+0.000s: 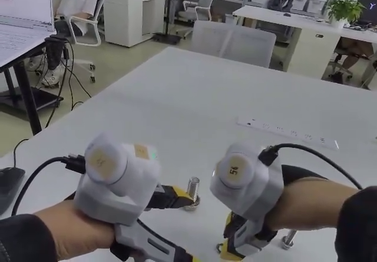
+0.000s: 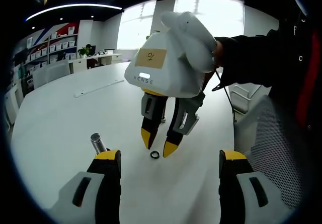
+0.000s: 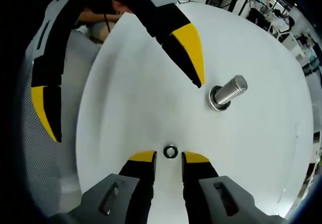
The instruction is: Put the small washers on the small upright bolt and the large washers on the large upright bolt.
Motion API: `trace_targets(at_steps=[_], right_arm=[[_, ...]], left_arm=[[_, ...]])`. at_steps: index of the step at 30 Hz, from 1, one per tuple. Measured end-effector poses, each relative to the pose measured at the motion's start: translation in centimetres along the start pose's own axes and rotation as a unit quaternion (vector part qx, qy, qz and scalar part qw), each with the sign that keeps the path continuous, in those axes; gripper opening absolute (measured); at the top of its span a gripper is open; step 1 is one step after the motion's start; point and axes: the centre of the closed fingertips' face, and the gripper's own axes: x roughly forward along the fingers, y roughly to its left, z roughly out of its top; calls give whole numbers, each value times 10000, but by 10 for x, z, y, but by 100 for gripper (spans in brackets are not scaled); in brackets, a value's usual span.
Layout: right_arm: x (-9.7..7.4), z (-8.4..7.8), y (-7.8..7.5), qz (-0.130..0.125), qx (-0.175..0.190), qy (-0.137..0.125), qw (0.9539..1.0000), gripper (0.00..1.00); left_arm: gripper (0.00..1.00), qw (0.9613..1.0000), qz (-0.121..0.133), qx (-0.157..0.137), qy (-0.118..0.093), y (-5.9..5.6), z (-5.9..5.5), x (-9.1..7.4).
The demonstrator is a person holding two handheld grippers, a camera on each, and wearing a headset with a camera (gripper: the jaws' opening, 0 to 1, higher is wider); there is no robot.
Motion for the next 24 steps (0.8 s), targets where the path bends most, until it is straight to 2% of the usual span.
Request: trace_targets(at_steps=[24], right_arm=[[7, -2, 1, -5, -70, 76, 9999, 18]], left_arm=[[79, 10000, -9, -44, -58, 1, 0, -2]])
